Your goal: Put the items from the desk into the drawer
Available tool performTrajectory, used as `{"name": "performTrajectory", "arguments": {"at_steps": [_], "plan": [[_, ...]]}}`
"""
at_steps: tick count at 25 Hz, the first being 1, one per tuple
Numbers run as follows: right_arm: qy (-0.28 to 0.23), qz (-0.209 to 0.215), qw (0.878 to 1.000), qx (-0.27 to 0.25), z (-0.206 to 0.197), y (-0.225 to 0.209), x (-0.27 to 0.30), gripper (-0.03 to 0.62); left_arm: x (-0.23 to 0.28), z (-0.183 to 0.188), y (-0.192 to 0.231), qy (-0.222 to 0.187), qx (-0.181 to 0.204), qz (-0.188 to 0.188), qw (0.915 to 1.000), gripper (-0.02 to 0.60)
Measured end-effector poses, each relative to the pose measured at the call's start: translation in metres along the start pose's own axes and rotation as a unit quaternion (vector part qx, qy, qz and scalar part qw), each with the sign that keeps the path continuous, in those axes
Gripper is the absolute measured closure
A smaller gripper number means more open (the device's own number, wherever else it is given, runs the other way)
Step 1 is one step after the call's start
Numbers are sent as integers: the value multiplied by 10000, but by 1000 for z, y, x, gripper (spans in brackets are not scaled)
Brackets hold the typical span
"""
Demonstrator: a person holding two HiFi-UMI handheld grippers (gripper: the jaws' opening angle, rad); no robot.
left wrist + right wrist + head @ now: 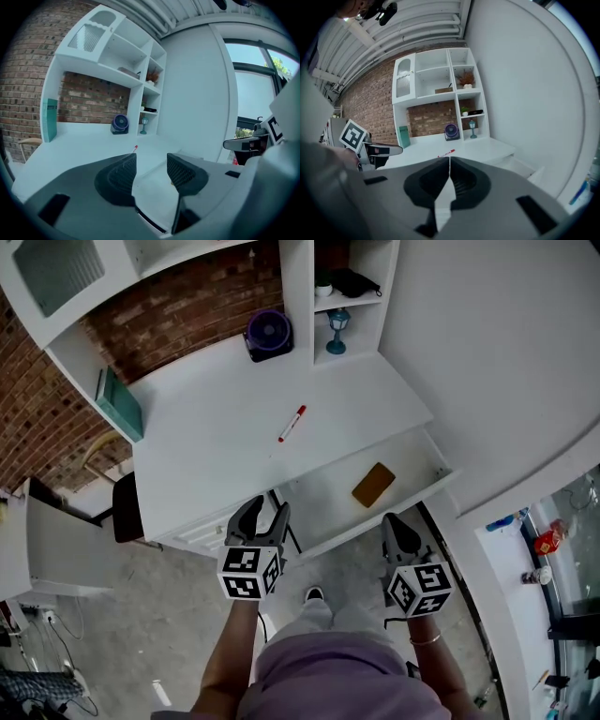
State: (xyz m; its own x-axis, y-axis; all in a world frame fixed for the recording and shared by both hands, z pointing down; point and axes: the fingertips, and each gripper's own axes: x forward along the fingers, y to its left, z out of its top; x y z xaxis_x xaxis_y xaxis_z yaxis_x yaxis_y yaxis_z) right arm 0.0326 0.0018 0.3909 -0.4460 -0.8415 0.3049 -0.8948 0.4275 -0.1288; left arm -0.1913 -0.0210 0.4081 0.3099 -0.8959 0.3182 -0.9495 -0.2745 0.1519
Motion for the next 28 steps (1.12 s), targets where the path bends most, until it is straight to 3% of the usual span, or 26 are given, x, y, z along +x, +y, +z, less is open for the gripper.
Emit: {"name": "performTrajectory", "arguments": {"at_steps": [19,28], "plan": [[146,112,9997,138,14,-41,96,589,109,14,44,319,172,136,9993,393],[383,218,9988,233,8,-58,132,591,153,7,65,659,299,226,9971,407]]}}
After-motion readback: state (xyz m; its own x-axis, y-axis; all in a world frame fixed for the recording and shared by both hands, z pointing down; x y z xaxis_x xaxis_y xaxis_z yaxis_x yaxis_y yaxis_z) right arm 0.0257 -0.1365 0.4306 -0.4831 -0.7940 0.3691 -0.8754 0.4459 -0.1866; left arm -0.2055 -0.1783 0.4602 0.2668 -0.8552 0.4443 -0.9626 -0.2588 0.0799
